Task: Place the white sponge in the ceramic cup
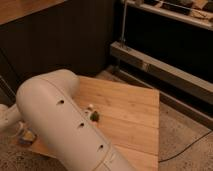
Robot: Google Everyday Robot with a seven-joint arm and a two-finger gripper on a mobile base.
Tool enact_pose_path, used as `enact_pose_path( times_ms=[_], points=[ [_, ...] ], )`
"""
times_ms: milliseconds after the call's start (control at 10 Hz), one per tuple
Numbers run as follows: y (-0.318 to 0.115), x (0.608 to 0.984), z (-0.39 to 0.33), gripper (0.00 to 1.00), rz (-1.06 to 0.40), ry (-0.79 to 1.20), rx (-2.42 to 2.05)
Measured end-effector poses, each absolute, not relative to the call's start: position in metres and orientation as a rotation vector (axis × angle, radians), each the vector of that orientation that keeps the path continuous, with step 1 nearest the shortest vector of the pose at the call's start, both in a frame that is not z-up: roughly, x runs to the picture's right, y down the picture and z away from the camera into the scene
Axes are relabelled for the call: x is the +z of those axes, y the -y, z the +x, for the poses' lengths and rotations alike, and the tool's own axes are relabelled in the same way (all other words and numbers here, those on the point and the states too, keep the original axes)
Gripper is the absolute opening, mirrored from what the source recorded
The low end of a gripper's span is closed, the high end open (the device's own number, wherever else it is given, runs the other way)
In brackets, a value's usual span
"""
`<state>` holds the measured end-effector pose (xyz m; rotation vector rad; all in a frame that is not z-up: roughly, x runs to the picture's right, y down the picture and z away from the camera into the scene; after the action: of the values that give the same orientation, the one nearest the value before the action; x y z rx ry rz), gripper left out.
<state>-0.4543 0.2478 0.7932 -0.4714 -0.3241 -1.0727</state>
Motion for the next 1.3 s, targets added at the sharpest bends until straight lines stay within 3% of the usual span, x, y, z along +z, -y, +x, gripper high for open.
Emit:
enact_pose_path(
  times_ms=[200, 700, 1300],
  points=[
    [-0.235, 0.774, -0.473, 0.00, -0.441, 0.366, -1.046],
    [-0.157, 0.718, -0.504, 0.00, -0.299, 0.408, -0.992],
    [-0.090, 0.745, -0.483, 0.00, -0.366, 0.397, -0.792]
  ],
)
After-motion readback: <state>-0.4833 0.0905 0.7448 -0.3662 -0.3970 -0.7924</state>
